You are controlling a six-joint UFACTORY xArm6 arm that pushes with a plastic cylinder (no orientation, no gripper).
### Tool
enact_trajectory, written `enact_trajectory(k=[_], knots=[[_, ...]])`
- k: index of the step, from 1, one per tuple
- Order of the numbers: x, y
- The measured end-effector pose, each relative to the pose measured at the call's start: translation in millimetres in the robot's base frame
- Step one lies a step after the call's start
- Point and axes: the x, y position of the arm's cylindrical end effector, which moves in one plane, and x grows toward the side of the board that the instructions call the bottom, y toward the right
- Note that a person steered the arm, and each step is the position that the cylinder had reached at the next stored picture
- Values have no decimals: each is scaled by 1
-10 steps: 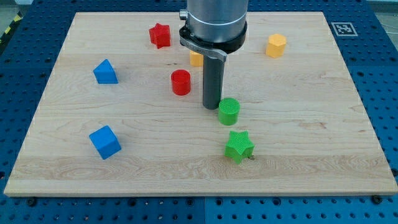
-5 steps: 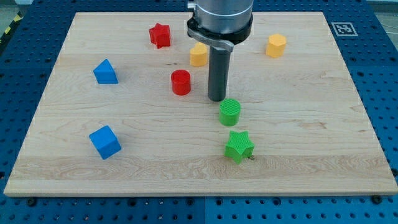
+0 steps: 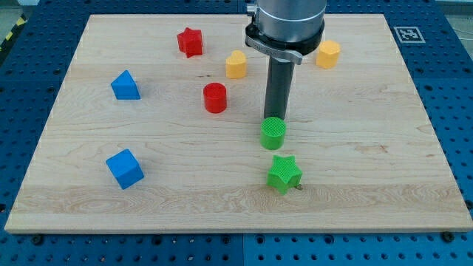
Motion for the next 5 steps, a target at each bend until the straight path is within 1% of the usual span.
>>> enact_trajectory(k=[2, 3, 5], knots=[[13, 0], [1, -11], [26, -16]])
